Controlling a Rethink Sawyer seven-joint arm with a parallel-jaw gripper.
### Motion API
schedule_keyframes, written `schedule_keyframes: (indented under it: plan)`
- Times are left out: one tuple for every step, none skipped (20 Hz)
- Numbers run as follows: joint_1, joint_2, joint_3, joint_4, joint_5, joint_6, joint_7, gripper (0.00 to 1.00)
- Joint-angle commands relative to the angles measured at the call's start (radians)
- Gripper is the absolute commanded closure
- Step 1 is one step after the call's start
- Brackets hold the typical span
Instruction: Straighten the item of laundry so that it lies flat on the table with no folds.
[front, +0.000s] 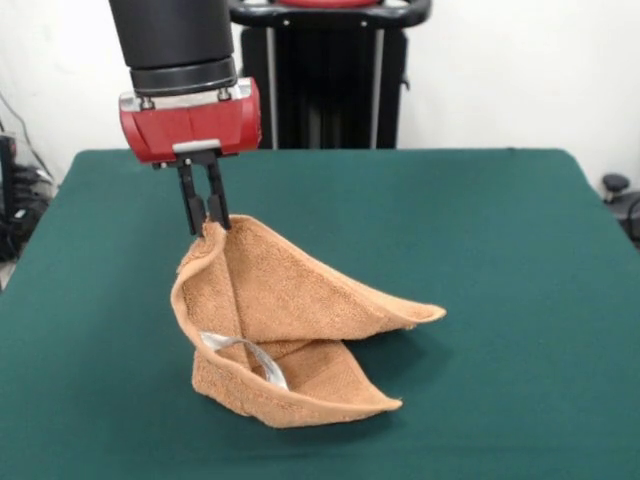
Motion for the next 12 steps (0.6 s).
schedule_keyframes:
  plan:
    - [0.01,0.071,0.096,-0.01,-0.072,0.171,-0.292,1.0]
    - [0.01,0.069,0.096,-0.014,-0.074,0.18,-0.293,1.0]
    - [0.01,0.068,0.097,-0.017,-0.079,0.185,-0.292,1.0]
    - [0.014,0.068,0.096,-0.026,-0.083,0.192,-0.29,1.0]
    - [0.017,0.066,0.094,-0.034,-0.09,0.196,-0.287,1.0]
    - [0.025,0.064,0.089,-0.046,-0.096,0.2,-0.28,1.0]
    - [0.032,0.061,0.083,-0.056,-0.098,0.206,-0.265,1.0]
    - [0.04,0.056,0.08,-0.064,-0.094,0.212,-0.245,1.0]
    - [0.049,0.05,0.077,-0.068,-0.091,0.212,-0.223,1.0]
    - [0.064,0.044,0.074,-0.073,-0.086,0.206,-0.188,1.0]
    - [0.085,0.036,0.066,-0.078,-0.081,0.199,-0.148,1.0]
    - [0.115,0.029,0.052,-0.096,-0.079,0.213,-0.111,1.0]
